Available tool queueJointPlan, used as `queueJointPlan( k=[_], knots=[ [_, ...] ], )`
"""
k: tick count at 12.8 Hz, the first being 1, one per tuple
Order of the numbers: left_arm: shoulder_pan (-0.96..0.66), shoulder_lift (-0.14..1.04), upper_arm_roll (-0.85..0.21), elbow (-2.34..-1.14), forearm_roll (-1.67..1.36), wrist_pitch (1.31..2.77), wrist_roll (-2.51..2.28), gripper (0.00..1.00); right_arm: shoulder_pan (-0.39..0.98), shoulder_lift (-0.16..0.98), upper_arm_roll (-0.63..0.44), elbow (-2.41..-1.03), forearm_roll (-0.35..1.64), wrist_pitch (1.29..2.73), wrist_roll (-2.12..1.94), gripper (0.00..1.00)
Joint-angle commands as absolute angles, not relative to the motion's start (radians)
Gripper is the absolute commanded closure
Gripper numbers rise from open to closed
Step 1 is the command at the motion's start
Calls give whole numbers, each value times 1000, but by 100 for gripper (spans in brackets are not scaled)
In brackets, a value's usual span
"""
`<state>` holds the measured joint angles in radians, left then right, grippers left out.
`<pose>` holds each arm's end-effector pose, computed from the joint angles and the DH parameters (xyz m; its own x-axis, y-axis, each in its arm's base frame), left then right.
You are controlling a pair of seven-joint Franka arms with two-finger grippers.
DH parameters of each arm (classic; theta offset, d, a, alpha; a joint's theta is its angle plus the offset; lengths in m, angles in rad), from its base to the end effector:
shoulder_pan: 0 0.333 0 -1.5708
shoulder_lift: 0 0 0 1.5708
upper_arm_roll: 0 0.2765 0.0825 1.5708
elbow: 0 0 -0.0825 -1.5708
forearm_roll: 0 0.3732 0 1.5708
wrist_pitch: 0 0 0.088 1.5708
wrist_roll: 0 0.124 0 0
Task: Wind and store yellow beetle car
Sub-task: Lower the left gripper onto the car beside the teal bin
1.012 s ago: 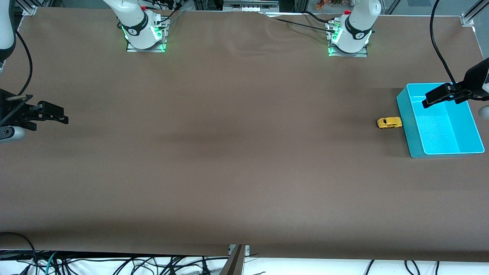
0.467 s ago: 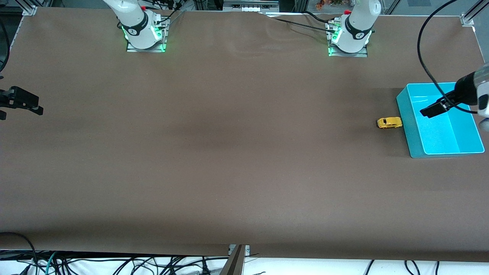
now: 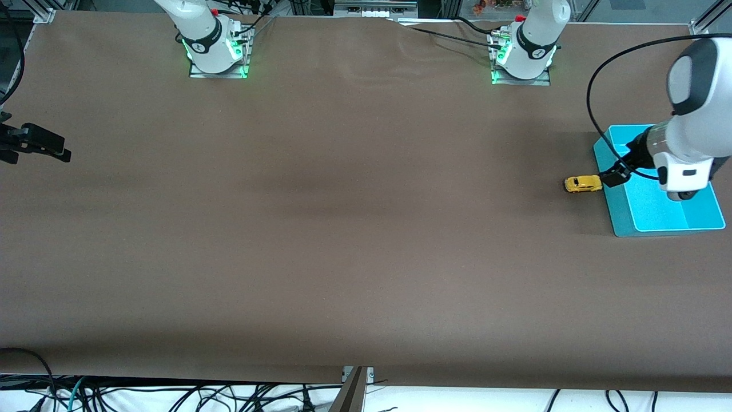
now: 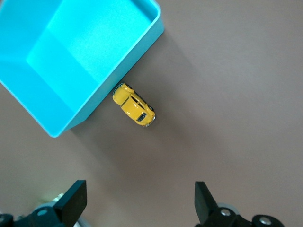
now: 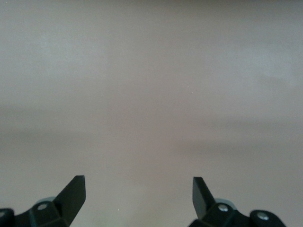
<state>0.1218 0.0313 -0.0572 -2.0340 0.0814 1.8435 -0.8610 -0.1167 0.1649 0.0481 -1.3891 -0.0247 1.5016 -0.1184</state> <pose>0.5159 0.0412 0.3623 0.6154 0.7829 -0.0909 0.7560 -0.6190 -0.2129 0.5781 -0.0451 0.5526 0.9974 0.0479 -0.0538 0.0486 -0.9988 0.0105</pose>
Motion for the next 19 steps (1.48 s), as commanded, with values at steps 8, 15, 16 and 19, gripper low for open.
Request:
queueJointPlan(
  k=[8, 15, 16, 19],
  knots=[
    [238, 116, -66, -2405, 139, 2427, -1271, 0, -109, 144, 51, -1413, -25, 1480, -100, 0],
    [343, 247, -61, -2493, 268, 2723, -1299, 0, -120, 146, 49, -1411, -26, 1486, -103, 0],
    [360, 248, -63, -2497, 282, 2738, -1299, 0, -120, 146, 49, -1411, -26, 1486, -103, 0],
    [360, 250, -63, -2500, 282, 2741, -1299, 0, -120, 146, 49, -1411, -26, 1486, -104, 0]
  ],
)
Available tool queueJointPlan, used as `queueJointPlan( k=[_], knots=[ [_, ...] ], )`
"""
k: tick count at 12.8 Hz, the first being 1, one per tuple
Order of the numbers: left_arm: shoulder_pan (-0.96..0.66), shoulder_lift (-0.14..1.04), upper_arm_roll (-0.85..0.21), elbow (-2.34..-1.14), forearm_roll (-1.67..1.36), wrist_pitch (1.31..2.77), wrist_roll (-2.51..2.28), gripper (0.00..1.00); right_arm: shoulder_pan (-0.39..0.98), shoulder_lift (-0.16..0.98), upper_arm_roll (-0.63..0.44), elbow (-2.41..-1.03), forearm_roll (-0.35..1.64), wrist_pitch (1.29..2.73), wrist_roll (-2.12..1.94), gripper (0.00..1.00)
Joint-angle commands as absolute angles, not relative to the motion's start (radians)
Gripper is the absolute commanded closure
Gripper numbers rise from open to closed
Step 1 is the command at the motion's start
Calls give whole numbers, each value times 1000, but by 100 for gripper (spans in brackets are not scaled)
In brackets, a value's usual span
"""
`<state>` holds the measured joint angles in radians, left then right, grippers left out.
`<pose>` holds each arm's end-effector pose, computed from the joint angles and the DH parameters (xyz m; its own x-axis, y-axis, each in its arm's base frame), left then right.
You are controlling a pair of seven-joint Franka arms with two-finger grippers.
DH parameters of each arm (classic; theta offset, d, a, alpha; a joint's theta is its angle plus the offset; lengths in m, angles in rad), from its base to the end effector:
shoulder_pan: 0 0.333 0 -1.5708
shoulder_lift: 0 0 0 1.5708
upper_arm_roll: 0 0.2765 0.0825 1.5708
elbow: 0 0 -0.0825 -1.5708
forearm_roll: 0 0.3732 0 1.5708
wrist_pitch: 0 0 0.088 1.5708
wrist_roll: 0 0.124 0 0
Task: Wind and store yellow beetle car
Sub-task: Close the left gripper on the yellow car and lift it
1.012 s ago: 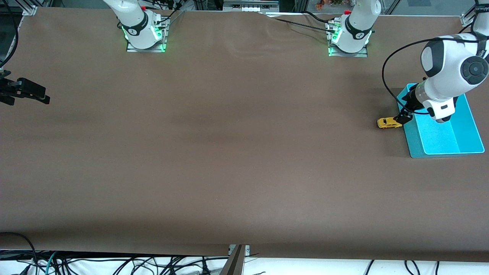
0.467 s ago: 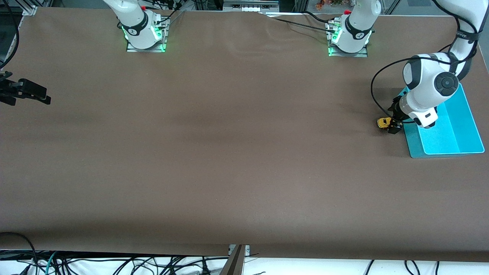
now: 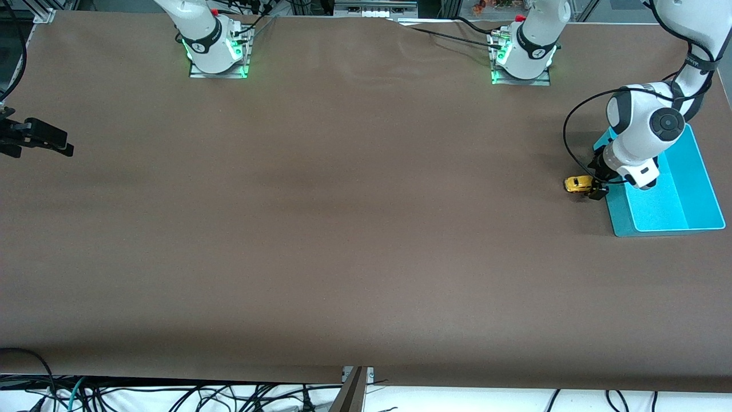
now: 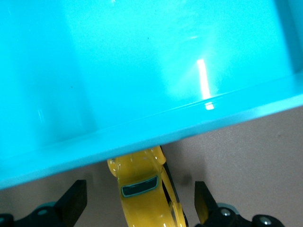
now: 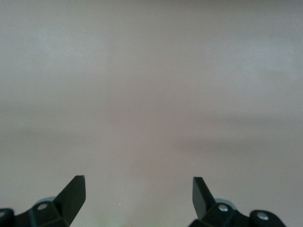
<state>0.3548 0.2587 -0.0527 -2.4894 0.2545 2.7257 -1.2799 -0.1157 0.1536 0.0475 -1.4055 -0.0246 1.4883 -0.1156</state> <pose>0.4364 0.1261 0.1401 0.2207 0.9727 0.0714 0.9747 -0.2173 -0.0530 0.5733 -0.0443 0.5507 0.9964 0.0455 -0.0721 0.0462 -0.9989 0.0091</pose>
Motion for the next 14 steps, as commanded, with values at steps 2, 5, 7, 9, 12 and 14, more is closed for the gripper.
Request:
queueJointPlan(
  k=[2, 5, 7, 9, 12, 14],
  knots=[
    [361, 262, -63, -2503, 282, 2769, -1327, 12, -120, 146, 49, -1411, -26, 1488, -104, 0],
    [357, 265, -64, -2503, 284, 2780, -1344, 40, -120, 146, 49, -1411, -25, 1488, -104, 0],
    [357, 262, -63, -2503, 282, 2780, -1365, 69, -121, 146, 49, -1411, -25, 1488, -104, 0],
    [351, 235, -69, -2491, 282, 2767, -1413, 100, -121, 146, 49, -1411, -25, 1488, -104, 0],
    [345, 195, -118, -2403, 281, 2590, -1456, 100, -121, 146, 49, -1411, -25, 1489, -103, 0],
    [345, 187, -152, -2266, 273, 2382, -1465, 100, -121, 146, 49, -1411, -25, 1489, -103, 0]
  ],
)
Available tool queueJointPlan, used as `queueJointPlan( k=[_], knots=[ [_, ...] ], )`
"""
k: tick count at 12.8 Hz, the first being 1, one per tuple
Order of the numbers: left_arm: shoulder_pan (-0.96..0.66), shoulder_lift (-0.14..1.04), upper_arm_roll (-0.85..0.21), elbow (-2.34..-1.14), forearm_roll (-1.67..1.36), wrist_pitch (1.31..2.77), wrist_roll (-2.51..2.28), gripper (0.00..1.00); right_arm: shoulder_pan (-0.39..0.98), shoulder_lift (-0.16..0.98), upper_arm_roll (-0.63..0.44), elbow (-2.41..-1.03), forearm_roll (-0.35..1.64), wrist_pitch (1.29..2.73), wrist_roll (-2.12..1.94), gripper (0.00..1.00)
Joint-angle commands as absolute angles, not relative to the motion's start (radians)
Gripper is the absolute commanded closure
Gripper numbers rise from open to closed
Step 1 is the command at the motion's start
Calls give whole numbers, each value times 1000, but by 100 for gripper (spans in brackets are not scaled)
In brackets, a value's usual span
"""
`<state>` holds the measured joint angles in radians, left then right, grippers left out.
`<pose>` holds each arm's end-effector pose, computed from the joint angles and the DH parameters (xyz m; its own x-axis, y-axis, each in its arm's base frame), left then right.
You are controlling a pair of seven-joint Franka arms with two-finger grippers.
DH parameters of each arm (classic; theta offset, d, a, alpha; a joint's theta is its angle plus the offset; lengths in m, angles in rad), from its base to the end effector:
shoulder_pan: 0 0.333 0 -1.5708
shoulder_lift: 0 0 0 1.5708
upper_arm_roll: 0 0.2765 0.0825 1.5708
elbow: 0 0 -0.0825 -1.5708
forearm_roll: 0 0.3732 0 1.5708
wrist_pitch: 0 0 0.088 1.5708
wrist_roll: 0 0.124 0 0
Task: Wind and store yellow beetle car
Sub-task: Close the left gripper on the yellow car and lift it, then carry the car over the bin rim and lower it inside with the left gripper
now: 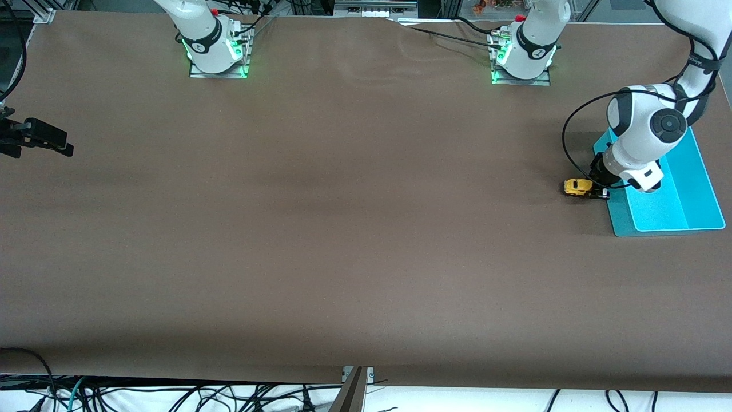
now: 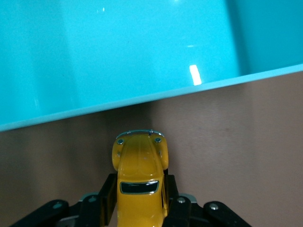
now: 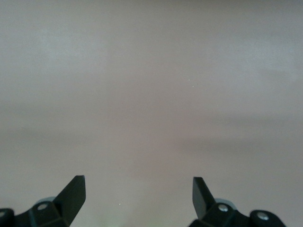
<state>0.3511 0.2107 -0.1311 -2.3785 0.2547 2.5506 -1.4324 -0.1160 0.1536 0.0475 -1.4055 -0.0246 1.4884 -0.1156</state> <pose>0.4769 0.1029 0.1853 0.1322 0.9863 0.0988 0.9902 -0.1268 -0.0594 0.5733 -0.0445 0.5507 0.9964 0.0452 -0.0720 0.0459 -0.9989 0.0091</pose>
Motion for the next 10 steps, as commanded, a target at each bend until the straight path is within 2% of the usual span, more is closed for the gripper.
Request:
queueJointPlan(
  k=[1, 3, 5, 8, 10],
  knots=[
    [345, 189, -155, -2182, 268, 2261, -1459, 100, -120, 146, 49, -1411, -25, 1489, -103, 0],
    [342, 210, -156, -2010, 233, 2043, -1445, 100, -121, 146, 49, -1411, -25, 1489, -103, 0],
    [360, 212, -149, -1927, 201, 1918, -1340, 100, -121, 146, 49, -1411, -25, 1489, -103, 0],
    [493, 207, -146, -1937, 218, 1908, -1182, 100, -121, 146, 48, -1411, -25, 1489, -103, 0],
    [576, 206, -146, -1995, 253, 1997, -1117, 100, -121, 146, 48, -1411, -25, 1489, -103, 0]
  ],
)
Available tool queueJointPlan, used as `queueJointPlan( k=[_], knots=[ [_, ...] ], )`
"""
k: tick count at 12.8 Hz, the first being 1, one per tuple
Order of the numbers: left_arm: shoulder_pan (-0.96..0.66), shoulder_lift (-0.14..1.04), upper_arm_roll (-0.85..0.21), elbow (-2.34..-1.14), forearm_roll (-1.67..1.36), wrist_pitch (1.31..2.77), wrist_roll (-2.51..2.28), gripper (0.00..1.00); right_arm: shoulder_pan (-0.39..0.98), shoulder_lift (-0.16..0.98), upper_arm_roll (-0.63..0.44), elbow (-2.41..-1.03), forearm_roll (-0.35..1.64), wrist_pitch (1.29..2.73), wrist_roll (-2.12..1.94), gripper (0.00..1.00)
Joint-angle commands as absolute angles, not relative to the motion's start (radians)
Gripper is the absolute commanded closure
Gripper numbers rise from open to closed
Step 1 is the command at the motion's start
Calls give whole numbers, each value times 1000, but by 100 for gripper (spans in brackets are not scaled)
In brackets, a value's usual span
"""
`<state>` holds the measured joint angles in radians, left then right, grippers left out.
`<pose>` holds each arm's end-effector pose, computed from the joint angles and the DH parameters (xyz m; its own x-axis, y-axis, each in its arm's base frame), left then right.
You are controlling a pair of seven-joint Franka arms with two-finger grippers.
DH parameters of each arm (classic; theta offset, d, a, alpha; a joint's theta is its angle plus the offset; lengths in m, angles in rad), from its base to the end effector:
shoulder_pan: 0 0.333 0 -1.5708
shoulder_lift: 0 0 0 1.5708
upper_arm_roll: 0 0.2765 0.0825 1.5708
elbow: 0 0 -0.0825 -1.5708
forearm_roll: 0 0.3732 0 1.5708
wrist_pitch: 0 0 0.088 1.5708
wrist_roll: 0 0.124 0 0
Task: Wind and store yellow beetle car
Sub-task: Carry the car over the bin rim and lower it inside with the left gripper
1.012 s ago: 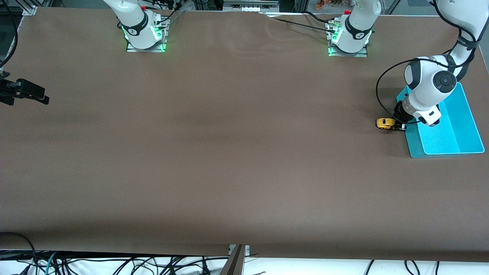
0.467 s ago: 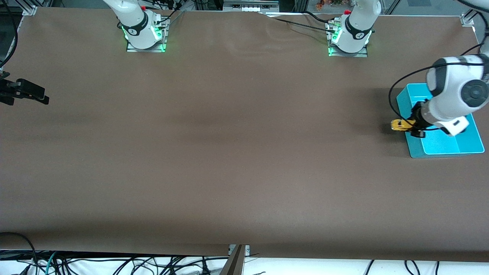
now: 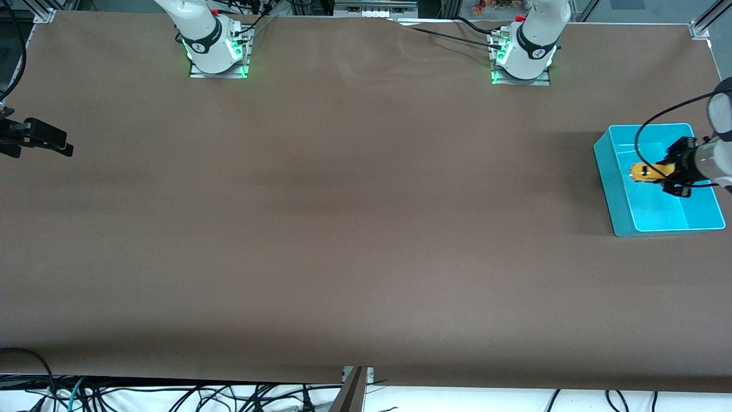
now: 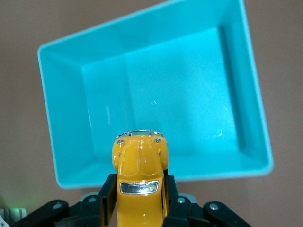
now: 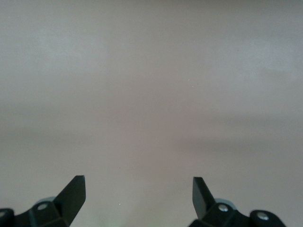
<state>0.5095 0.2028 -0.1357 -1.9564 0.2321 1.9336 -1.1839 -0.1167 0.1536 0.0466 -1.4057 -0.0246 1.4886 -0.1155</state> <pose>0.5064 0.2206 0.3105 0.1291 0.9894 0.0669 0.9561 -0.1063 -0.2730 0.5733 -0.0453 0.5506 0.9965 0.0435 -0.0720 0.0443 -0.9990 0.0092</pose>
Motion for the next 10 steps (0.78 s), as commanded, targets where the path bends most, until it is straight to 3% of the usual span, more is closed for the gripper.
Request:
queueJointPlan(
  k=[1, 5, 10],
  knots=[
    [613, 198, -146, -2056, 274, 2079, -1117, 100, -120, 146, 49, -1411, -25, 1489, -101, 0],
    [736, 189, -149, -2268, 276, 2383, -1098, 100, -120, 146, 49, -1411, -23, 1489, -103, 0],
    [811, 192, -147, -2410, 302, 2591, -1097, 100, -120, 146, 49, -1411, -21, 1489, -103, 0]
  ],
)
